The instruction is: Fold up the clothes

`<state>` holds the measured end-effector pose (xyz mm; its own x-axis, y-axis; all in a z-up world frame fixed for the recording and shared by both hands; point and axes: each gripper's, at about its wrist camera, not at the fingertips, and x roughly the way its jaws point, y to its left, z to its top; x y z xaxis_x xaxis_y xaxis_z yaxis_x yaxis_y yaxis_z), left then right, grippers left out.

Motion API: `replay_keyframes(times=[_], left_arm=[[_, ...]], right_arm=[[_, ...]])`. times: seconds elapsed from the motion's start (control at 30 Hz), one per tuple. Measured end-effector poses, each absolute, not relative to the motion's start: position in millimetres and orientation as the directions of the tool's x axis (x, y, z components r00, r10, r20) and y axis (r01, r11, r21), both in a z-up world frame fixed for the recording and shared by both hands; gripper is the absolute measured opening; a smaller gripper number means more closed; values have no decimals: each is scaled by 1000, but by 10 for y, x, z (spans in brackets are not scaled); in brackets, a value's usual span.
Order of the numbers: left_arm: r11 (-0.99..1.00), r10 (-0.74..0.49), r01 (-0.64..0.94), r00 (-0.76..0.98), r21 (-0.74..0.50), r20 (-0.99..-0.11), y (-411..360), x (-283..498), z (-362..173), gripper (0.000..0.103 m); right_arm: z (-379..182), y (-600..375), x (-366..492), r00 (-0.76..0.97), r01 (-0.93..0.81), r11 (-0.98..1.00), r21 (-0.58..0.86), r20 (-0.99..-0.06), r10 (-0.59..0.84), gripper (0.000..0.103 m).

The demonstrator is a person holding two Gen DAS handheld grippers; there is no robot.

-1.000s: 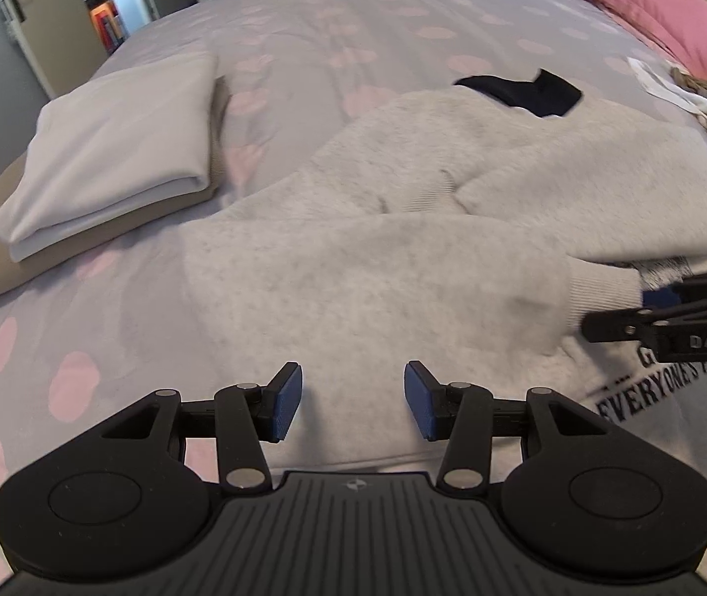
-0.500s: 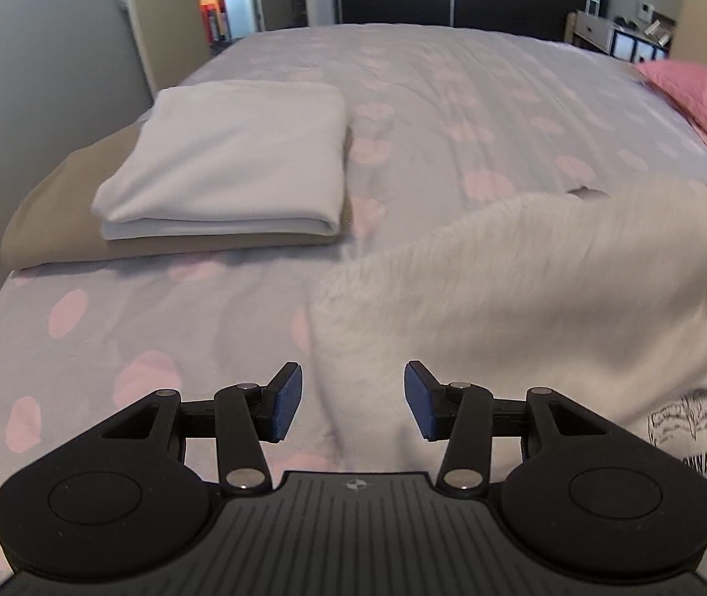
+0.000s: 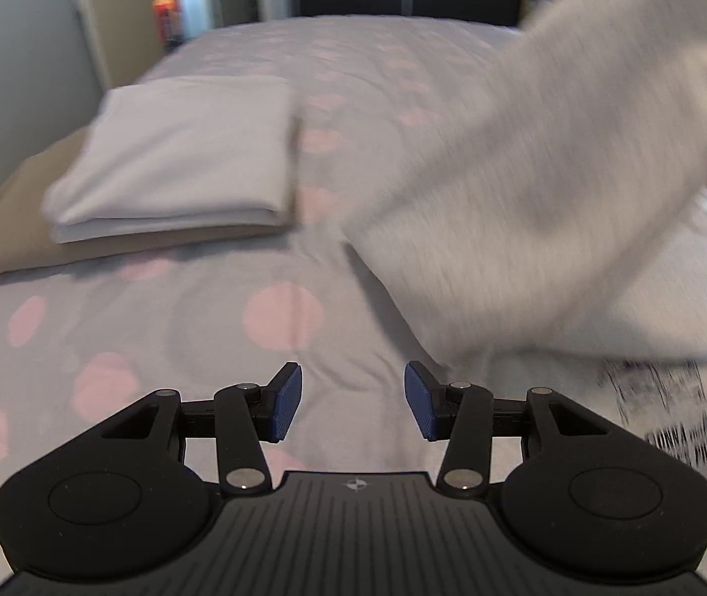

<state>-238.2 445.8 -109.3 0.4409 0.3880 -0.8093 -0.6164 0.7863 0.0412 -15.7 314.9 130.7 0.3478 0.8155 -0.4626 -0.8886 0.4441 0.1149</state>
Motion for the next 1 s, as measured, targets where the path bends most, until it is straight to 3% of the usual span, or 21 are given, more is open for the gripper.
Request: replay_keyframes(times=[0.23, 0.4, 0.63, 0.7, 0.73, 1.0], left_arm=[[884, 352, -449, 461, 128, -815, 4130, -2083, -1414, 48], [888, 379, -437, 514, 145, -769, 4035, -1898, -1579, 49], [911, 361, -372, 510, 178, -781, 3866, -1703, -1738, 48], [894, 412, -373, 460, 250, -786, 3829, -1638, -1813, 35], [886, 423, -382, 438, 262, -793, 3848, -1626, -1845, 18], [837, 416, -529, 447, 141, -792, 4151, -1824, -1764, 9]], right_arm=[[1294, 3039, 140, 477, -823, 565, 63, -463, 747, 6], [1102, 2824, 434, 502, -765, 631, 125, -499, 707, 6], [837, 2532, 743, 505, -723, 665, 185, -516, 692, 6], [768, 2450, 840, 504, -709, 675, 205, -521, 688, 6], [713, 2411, 888, 501, -701, 679, 218, -527, 686, 6], [21, 1992, 1153, 492, -662, 717, 219, -595, 636, 6]])
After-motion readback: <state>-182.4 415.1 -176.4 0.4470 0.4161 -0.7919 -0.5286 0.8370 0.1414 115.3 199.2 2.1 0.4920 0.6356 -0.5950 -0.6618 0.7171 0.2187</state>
